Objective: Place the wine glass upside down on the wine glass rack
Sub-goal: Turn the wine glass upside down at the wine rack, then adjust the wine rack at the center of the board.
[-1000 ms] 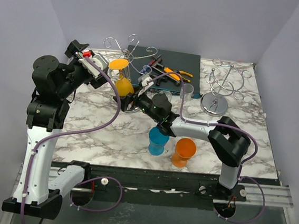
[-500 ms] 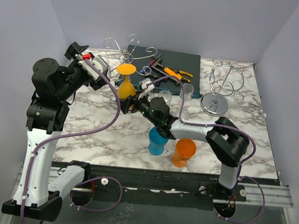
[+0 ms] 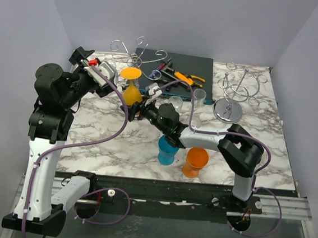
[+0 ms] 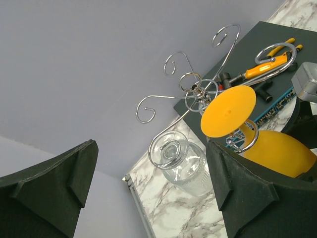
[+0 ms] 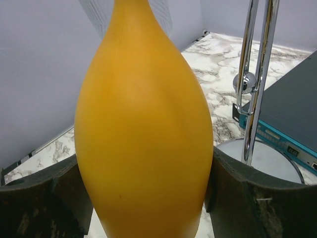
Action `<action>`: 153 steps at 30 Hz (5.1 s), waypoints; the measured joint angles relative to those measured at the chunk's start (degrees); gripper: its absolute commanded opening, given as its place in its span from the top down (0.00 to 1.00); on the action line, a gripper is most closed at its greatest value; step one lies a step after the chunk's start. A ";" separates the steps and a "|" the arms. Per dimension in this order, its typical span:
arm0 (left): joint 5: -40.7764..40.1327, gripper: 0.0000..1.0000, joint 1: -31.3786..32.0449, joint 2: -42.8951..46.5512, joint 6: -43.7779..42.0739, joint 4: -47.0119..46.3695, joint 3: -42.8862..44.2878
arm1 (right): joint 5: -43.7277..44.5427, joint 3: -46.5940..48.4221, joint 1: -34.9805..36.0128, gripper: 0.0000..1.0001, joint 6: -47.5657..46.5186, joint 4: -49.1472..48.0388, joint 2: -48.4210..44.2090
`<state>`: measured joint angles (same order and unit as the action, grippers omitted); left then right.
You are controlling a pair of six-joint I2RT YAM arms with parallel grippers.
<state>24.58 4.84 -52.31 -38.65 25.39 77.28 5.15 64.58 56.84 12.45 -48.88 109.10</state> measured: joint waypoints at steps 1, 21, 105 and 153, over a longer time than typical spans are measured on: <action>0.00 0.01 0.00 0.04 -0.04 -0.04 -0.13 | -0.13 0.00 0.02 0.32 0.00 -0.20 0.00; 0.00 0.01 0.00 0.55 -0.20 -0.02 -0.33 | -5.84 4.04 0.11 0.32 -0.94 -0.31 2.05; 0.85 0.01 2.51 -26.86 24.57 10.10 25.07 | -0.24 35.82 -13.55 0.20 -1.38 54.27 -19.47; -12.20 0.42 10.67 -33.22 28.15 6.97 21.97 | -22.10 56.87 -26.60 0.91 11.10 69.02 5.42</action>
<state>12.38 15.51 -85.54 -10.50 32.36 99.24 -16.95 121.45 30.24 23.55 20.14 114.52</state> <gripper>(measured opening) 0.619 0.147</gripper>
